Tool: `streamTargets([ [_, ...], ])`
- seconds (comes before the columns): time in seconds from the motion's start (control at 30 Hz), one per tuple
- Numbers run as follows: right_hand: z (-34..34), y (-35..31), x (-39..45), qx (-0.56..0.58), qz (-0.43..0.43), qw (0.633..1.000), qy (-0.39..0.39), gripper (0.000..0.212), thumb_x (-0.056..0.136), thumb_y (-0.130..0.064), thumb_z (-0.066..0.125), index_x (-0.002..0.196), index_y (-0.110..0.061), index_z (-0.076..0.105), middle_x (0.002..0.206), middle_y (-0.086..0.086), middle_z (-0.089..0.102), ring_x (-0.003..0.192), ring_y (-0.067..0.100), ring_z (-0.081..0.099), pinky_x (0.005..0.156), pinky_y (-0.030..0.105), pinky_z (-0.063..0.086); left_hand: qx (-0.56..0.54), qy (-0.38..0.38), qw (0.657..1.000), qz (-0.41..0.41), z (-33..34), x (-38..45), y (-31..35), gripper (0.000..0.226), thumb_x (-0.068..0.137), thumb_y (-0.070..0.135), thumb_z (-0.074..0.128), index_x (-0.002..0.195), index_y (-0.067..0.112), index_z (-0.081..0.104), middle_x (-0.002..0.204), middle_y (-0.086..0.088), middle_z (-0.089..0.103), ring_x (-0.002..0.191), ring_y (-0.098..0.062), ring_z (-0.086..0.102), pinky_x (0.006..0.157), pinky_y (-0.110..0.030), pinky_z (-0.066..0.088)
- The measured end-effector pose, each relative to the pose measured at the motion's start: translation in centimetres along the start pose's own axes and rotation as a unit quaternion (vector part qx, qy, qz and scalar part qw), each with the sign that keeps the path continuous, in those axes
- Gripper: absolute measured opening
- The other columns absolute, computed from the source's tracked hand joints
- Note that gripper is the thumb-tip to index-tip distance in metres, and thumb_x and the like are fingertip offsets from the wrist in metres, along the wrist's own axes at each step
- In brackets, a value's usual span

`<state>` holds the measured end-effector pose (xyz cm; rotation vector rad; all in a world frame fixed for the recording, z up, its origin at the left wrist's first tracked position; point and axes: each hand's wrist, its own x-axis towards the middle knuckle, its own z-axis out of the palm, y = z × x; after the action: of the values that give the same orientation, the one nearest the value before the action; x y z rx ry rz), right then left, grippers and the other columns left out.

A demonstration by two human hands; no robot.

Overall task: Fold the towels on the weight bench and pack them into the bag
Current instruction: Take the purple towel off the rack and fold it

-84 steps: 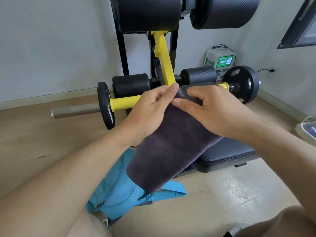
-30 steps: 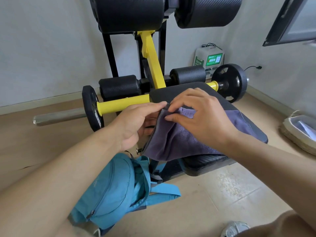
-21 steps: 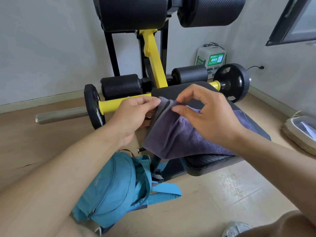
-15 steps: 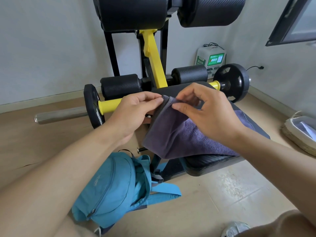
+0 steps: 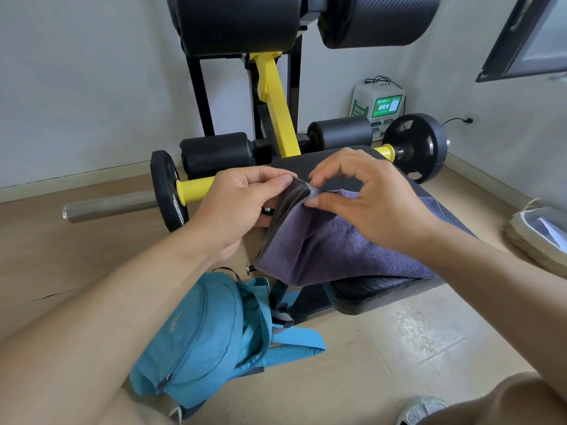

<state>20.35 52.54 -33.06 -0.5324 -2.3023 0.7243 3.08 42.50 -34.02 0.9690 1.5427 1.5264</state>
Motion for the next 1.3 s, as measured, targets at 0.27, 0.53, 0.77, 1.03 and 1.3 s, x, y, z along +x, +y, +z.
streamTargets([
  [0.27,0.4,0.2,0.2,0.009,0.032,0.999,0.018,0.017,0.080,-0.031,0.083,0.082,-0.039,0.068,0.083,-0.033,0.064,0.092,-0.012,0.054,0.080,0.004,0.035,0.043,0.001,0.998,0.042,0.4,-0.5,0.3,0.013,0.094,0.024,0.069,0.097,0.017,0.080,0.091,-0.006,0.080,0.084,-0.018,0.075,0.073,-0.032,0.060],
  [0.53,0.5,0.8,0.4,-0.005,0.052,0.998,-0.040,0.022,0.082,-0.040,0.079,0.097,-0.031,0.066,0.091,-0.015,0.072,0.093,-0.001,0.065,0.075,0.014,0.048,0.109,-0.017,0.990,0.089,0.1,-0.7,0.3,0.032,0.066,0.019,0.090,0.096,0.018,0.078,0.089,0.002,0.080,0.089,-0.012,0.077,0.082,-0.021,0.059],
  [0.77,-3.9,6.9,0.5,-0.330,0.142,0.921,-0.151,0.061,0.078,-0.081,0.045,0.118,-0.039,0.063,0.114,-0.009,0.062,0.118,0.021,0.048,0.104,0.041,0.033,0.051,0.086,0.995,0.014,-2.1,2.3,-1.7,0.007,0.090,0.014,0.076,0.095,0.015,0.071,0.085,-0.001,0.075,0.077,-0.011,0.069,0.068,-0.023,0.054],
  [1.03,-7.3,11.6,-1.4,-0.345,0.240,0.900,-0.118,0.068,0.073,-0.088,0.034,0.070,-0.021,0.050,0.080,-0.003,0.054,0.088,0.024,0.046,0.072,0.037,0.033,0.139,0.139,0.975,-0.099,-3.8,4.9,-6.1,0.019,0.107,0.022,0.047,0.094,0.023,0.061,0.111,-0.007,0.065,0.096,-0.021,0.057,0.078,-0.035,0.046],
  [1.3,-7.2,9.9,-1.0,0.167,0.364,0.902,0.158,0.017,0.092,-0.030,0.073,0.092,-0.015,0.065,0.091,0.004,0.069,0.092,0.025,0.066,0.075,0.034,0.053,0.101,0.172,0.978,-0.065,-2.4,4.9,-4.3,0.020,0.109,0.023,0.044,0.113,0.020,0.062,0.107,-0.009,0.065,0.081,-0.020,0.059,0.061,-0.032,0.046],
])
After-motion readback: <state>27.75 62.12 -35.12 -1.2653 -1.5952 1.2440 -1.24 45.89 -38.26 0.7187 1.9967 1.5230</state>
